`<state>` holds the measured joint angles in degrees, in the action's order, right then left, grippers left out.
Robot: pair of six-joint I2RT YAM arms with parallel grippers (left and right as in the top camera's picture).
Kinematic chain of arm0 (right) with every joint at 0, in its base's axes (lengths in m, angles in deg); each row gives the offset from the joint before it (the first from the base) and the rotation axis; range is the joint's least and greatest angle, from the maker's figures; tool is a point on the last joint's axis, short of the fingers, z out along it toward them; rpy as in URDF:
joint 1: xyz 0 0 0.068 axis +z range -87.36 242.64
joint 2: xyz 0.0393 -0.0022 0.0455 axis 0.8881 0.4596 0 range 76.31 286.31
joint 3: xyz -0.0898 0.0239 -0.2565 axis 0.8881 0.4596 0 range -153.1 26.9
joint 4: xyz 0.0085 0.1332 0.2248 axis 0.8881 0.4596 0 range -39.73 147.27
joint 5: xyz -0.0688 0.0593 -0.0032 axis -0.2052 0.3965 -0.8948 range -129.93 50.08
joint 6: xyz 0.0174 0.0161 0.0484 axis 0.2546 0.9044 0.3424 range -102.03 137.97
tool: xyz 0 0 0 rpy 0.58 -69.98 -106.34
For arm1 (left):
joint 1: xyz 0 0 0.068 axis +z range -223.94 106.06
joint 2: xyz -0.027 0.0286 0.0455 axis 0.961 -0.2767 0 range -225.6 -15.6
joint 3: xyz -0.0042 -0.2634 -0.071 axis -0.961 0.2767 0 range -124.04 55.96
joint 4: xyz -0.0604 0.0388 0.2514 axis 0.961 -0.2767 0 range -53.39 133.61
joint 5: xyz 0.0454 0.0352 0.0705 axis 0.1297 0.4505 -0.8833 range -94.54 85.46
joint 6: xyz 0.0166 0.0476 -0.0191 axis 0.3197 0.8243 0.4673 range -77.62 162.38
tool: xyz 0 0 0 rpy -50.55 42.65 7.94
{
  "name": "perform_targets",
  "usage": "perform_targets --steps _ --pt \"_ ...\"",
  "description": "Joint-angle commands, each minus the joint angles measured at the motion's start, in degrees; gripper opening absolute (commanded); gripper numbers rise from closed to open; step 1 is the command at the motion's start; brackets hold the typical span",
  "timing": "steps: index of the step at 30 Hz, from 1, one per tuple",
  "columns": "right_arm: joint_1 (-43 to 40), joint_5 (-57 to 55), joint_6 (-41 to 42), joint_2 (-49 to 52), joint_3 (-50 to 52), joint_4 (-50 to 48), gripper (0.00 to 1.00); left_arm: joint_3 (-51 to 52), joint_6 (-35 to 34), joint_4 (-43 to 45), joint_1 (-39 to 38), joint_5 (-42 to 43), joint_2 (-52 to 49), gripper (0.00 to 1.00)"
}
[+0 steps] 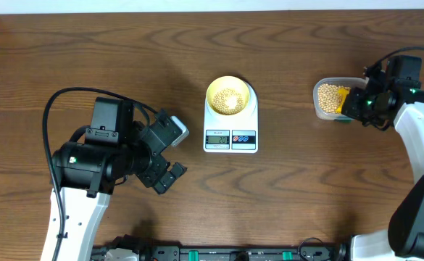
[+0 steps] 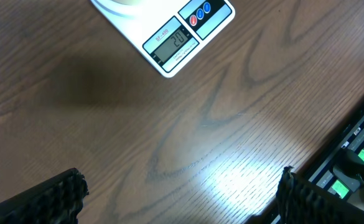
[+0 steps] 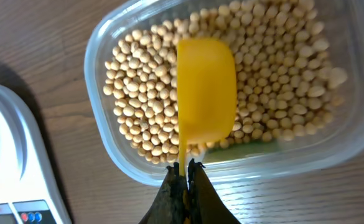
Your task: Scoop item into bowl and weigh 50g on scale
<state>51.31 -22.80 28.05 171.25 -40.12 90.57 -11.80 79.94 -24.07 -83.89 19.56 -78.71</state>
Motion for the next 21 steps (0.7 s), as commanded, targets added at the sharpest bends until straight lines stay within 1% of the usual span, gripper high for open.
perform_targets --steps 1,9,13,21 --pt "-1.1 4.3 0.8 3.0 0.8 0.6 0.01 -0.7 0.6 -0.2 0.2 0.9 0.3 1.0" --pt "-4.1 5.0 0.5 3.3 0.8 1.2 0.01 -0.7 0.6 -0.2 0.2 0.9 0.3 1.0" --pt "-6.8 11.4 -0.5 3.3 0.8 2.0 0.01 -0.7 0.6 -0.2 0.2 0.9 0.3 1.0" --pt "-11.3 19.3 -0.5 3.3 0.8 2.6 0.01 -0.7 0.6 -0.2 0.2 0.9 0.3 1.0"
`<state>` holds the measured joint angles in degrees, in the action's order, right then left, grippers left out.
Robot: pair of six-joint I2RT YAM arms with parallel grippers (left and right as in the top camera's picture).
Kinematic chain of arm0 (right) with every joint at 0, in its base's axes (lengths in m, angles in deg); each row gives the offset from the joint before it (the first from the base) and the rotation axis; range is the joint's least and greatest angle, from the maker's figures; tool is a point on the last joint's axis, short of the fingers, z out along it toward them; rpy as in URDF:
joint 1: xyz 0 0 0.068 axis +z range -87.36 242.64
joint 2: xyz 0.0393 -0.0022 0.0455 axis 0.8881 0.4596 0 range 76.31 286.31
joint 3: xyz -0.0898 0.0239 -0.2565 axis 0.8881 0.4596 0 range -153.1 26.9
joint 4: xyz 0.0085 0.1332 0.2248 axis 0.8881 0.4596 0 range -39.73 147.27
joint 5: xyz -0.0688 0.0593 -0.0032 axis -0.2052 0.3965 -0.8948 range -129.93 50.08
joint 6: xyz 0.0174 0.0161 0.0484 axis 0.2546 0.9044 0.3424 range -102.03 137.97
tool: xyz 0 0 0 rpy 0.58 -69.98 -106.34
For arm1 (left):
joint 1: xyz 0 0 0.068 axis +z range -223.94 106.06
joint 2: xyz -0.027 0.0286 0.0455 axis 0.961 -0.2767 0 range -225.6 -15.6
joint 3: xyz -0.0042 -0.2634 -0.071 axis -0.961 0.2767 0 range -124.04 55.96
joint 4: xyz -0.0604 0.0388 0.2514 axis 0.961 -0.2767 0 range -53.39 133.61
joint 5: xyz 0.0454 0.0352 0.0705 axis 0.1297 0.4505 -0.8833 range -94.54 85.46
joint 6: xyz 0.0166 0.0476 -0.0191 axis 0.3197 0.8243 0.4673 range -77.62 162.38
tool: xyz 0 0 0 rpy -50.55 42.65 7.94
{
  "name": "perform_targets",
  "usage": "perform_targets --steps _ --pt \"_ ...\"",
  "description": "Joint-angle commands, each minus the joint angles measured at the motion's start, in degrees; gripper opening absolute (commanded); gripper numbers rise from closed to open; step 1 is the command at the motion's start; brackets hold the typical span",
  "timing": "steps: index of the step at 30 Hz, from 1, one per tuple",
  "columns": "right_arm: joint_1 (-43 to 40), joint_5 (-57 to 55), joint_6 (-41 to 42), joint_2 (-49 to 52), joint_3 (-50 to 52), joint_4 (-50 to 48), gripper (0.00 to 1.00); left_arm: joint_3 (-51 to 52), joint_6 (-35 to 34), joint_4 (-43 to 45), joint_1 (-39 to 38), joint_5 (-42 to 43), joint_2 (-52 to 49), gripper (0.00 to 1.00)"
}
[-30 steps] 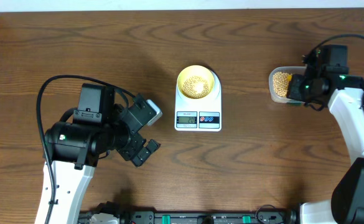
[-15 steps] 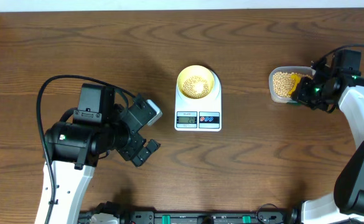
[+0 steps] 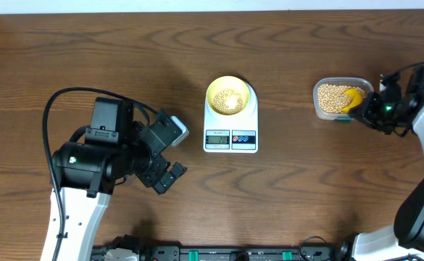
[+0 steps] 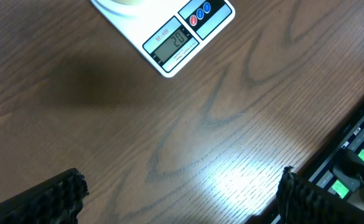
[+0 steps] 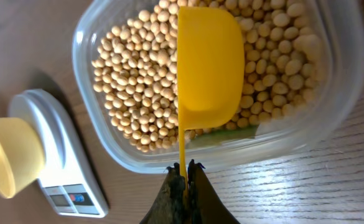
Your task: Scoop item into bowl and weigh 50g on scale
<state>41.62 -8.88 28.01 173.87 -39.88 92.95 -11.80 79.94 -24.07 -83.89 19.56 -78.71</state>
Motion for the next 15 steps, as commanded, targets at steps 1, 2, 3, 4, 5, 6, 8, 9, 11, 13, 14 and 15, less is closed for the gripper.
perform_targets --steps 1,2,3,4,5,6,8,9,11,13,14,15 --pt "-2.1 6.1 -0.5 0.7 0.6 0.2 0.01 -0.7 0.6 -0.2 0.2 0.9 0.3 1.0" --pt "-2.7 7.2 -0.5 0.7 0.6 0.3 0.01 -0.7 0.6 -0.2 0.2 0.9 0.3 1.0" --pt "-3.1 8.1 -0.5 0.6 0.6 0.3 0.01 -0.7 0.6 -0.2 0.2 0.9 0.3 1.0" --pt "-3.9 10.0 -0.5 0.7 0.6 0.4 0.01 -0.7 0.6 -0.2 0.2 0.9 0.3 1.0" --pt "-4.4 11.3 -0.5 0.7 0.6 0.4 0.01 -0.7 0.6 -0.2 0.2 0.9 0.3 1.0" --pt "-4.9 12.4 -0.5 0.7 0.6 0.4 0.01 -0.7 0.6 -0.2 0.2 0.9 0.3 1.0" --pt "-6.3 15.3 -0.5 0.6 0.6 0.4 0.01 -0.7 0.6 -0.2 0.2 0.9 0.3 1.0" --pt "-6.8 16.2 -0.5 0.7 0.6 0.5 0.01 -0.7 0.6 -0.2 0.2 0.9 0.3 1.0" --pt "-7.6 17.0 -0.5 0.7 0.6 0.4 0.01 -0.7 0.6 -0.2 0.2 0.9 0.3 1.0" --pt "-8.7 17.4 -0.5 0.6 0.6 0.5 0.01 -0.7 0.6 -0.2 0.2 0.9 0.3 1.0" --pt "-9.1 17.6 -0.4 0.6 0.6 0.5 0.01 -0.7 0.6 -0.2 0.2 0.9 0.3 1.0" --pt "-9.6 18.1 -0.5 0.6 0.6 0.5 0.01 -0.7 0.6 -0.2 0.2 0.9 0.3 1.0"
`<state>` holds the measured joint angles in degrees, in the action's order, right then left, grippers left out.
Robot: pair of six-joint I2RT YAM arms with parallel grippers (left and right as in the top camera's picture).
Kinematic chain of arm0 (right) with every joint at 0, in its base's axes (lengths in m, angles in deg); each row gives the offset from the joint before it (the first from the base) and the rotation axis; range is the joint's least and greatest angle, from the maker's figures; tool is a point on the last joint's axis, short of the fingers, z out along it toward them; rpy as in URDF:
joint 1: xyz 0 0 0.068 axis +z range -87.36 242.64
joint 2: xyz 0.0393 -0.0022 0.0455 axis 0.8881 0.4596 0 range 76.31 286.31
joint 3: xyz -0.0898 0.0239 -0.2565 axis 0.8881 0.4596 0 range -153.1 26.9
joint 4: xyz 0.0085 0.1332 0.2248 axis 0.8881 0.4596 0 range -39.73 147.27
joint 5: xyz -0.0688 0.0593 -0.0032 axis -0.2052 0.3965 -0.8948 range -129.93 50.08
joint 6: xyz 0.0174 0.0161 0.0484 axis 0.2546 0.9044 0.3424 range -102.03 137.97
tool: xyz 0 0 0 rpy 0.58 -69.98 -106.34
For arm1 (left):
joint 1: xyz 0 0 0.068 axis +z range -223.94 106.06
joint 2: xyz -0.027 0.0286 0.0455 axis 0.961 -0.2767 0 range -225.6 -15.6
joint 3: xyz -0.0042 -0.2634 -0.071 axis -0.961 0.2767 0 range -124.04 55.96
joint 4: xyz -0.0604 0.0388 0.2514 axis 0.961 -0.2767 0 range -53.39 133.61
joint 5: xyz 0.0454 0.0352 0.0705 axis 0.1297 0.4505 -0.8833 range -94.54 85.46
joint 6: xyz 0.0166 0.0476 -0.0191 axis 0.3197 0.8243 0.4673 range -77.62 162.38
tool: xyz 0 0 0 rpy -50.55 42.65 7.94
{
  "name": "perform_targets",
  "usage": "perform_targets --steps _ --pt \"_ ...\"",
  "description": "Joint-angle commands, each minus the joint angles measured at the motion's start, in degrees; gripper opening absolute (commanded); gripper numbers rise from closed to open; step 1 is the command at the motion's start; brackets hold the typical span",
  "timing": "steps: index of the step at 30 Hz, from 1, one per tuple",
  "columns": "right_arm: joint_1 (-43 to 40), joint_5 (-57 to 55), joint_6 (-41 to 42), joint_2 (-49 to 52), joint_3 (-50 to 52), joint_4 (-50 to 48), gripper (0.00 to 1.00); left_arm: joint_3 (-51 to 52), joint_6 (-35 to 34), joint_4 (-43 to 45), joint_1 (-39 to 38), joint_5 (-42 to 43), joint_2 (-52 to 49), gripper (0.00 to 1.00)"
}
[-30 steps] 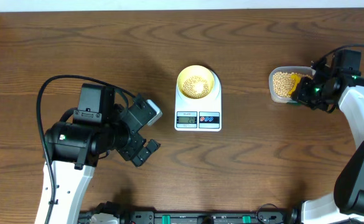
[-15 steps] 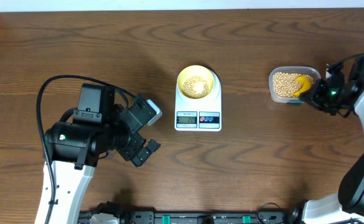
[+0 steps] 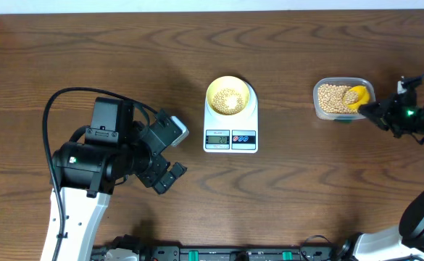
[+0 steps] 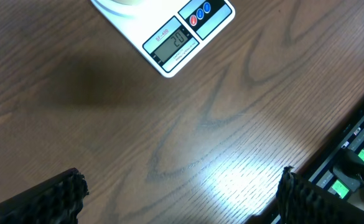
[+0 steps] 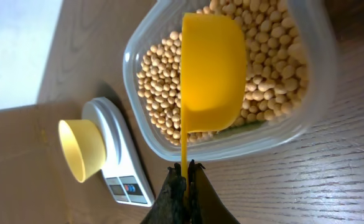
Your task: Scoop item into bowl and weigh 50g on scale
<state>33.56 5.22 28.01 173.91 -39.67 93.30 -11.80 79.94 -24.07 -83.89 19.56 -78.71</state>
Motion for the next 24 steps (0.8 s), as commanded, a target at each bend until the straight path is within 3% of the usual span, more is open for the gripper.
perform_targets --steps 1,24 --pt "-2.0 4.8 -0.5 0.6 0.3 0.1 0.01 -0.7 0.6 -0.2 0.2 0.9 0.3 1.0" --pt "-4.6 20.4 0.7 0.5 0.3 0.2 0.01 -0.7 0.6 -0.2 0.2 0.9 0.3 1.0"
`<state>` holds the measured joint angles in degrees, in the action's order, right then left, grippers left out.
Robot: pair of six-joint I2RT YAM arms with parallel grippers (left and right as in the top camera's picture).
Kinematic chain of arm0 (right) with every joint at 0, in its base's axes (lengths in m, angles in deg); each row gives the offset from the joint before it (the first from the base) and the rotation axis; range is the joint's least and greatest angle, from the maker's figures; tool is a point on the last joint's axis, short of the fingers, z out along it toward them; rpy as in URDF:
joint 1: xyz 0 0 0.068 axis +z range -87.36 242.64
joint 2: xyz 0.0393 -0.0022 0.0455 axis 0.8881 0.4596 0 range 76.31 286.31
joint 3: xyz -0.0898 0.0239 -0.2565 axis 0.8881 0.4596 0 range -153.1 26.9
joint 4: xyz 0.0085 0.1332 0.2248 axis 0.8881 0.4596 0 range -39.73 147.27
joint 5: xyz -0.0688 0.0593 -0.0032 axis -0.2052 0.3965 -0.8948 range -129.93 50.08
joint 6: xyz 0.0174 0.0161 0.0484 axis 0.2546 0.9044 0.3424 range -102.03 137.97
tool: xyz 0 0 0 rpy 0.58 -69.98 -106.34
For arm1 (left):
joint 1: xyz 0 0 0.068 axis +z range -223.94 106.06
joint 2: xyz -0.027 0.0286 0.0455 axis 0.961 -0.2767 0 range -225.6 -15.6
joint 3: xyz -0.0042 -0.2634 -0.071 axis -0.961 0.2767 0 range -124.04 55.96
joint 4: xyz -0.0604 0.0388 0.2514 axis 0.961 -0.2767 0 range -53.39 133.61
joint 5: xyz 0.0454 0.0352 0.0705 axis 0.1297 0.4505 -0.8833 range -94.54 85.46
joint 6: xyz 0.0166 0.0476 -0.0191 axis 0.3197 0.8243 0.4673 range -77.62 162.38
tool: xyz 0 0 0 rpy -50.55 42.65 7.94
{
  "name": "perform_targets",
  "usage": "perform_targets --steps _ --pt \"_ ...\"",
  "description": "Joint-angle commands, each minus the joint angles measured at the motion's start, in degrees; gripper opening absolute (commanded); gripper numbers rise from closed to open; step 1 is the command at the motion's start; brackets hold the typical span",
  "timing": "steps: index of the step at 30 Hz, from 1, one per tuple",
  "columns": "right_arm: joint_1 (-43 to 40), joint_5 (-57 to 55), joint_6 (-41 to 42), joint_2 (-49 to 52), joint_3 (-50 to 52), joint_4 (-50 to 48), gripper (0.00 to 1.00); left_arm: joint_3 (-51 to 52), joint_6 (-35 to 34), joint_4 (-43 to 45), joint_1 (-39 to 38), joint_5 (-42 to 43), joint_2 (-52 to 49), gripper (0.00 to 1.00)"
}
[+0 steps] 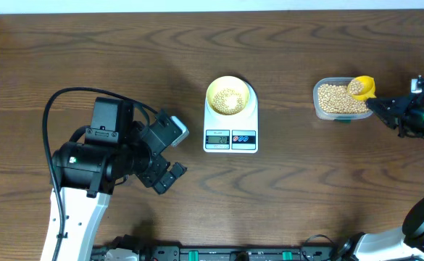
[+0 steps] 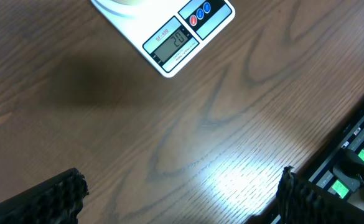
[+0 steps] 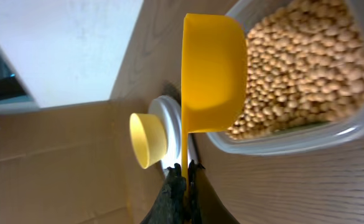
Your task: Scoop item into bowl and weigh 50g on scale
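My right gripper (image 3: 184, 169) is shut on the thin handle of a yellow scoop (image 3: 213, 68), holding its cup over the clear tub of soybeans (image 3: 306, 81). Overhead, the scoop (image 1: 361, 88) hangs at the tub's (image 1: 326, 101) right end, with soybeans in its cup. A yellow bowl (image 1: 227, 96) holding some soybeans sits on the white scale (image 1: 230, 138), whose display (image 2: 172, 42) reads 20. My left gripper (image 2: 182, 196) is open over bare table, below and left of the scale.
The tub rests on something green (image 1: 342, 120) at its front edge. A black rail with green lights (image 2: 356, 155) runs along the table's near edge. A white wall (image 3: 70, 43) lies beyond the table's far edge.
The right gripper has drawn back to the right and tilted, and the scoop now sits higher, over the tub's right end instead of down among the beans. The left arm has not moved.
The right gripper held the scoop low over the beans in the tub. Then the wrist was further right and more tilted at each moment, with the scoop still in the tub. Now the scoop is raised above the beans. The scale has read 20 throughout.
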<state>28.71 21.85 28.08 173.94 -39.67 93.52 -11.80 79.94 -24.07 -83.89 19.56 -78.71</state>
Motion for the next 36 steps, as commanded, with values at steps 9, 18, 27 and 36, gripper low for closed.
perform_targets --steps 9,18,27,36 --pt "3.6 6.4 2.9 0.5 0.3 -1.7 0.01 -0.7 0.6 -0.2 0.2 0.9 0.3 1.0" --pt "12.4 7.2 12.4 0.5 0.3 -13.2 0.01 -0.7 0.6 -0.2 0.2 0.9 0.3 1.0" --pt "21.9 6.9 22.4 0.5 0.3 -28.7 0.01 -0.7 0.6 -0.2 0.2 0.9 0.3 1.0" --pt "29.2 4.6 23.3 0.5 0.3 -30.6 0.01 -0.7 0.6 -0.2 0.2 0.9 0.3 1.0"
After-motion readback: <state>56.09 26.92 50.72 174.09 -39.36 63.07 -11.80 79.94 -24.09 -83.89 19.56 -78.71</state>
